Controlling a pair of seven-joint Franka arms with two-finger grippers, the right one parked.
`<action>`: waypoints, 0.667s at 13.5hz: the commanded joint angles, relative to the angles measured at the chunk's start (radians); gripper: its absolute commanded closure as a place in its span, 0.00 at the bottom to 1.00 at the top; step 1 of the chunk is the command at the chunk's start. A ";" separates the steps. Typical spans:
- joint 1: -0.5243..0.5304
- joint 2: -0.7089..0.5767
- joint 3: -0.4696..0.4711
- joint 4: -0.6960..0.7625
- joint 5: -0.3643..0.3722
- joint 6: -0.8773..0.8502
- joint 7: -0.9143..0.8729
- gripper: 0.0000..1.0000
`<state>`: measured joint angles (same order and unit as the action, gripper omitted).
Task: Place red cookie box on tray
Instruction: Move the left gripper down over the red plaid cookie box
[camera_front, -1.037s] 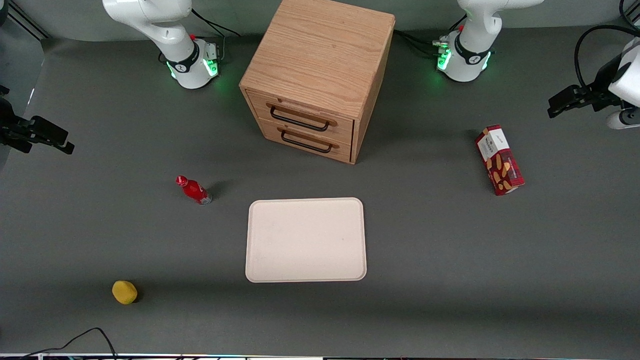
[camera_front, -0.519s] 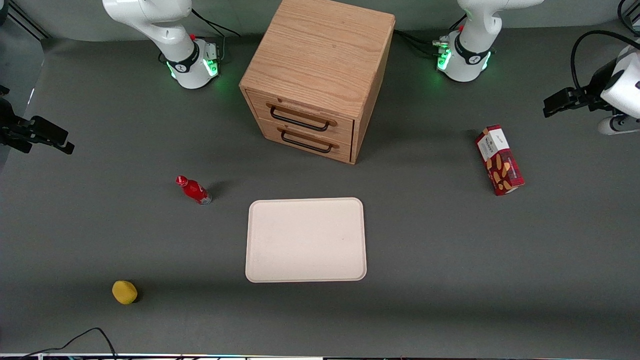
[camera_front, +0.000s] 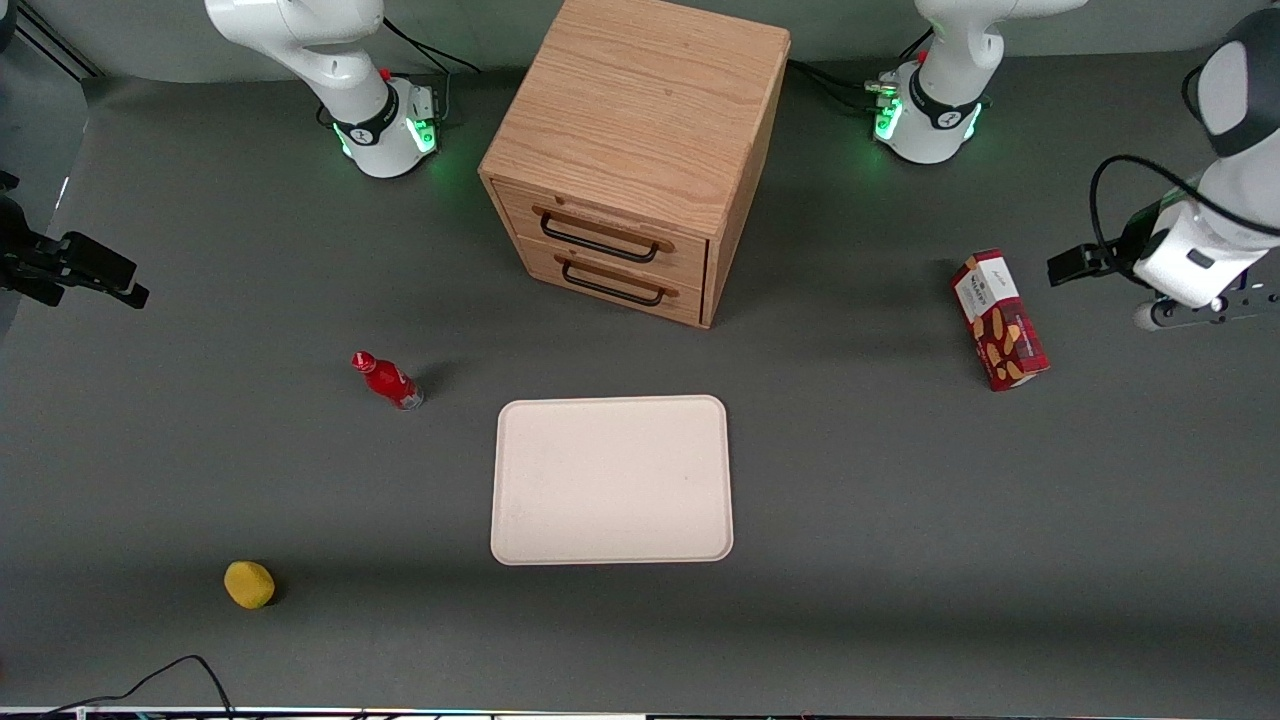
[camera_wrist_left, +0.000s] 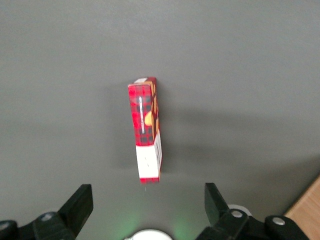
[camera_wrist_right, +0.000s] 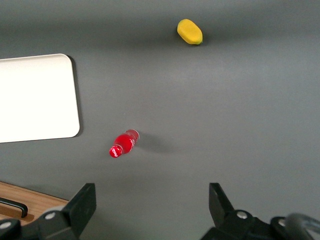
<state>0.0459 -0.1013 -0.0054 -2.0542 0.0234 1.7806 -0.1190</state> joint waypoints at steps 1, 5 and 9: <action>0.005 -0.024 0.028 -0.151 0.006 0.168 0.015 0.01; 0.005 -0.023 0.065 -0.358 -0.011 0.452 0.016 0.02; 0.003 0.055 0.065 -0.474 -0.049 0.704 0.016 0.03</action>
<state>0.0513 -0.0787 0.0592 -2.4903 -0.0013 2.3969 -0.1132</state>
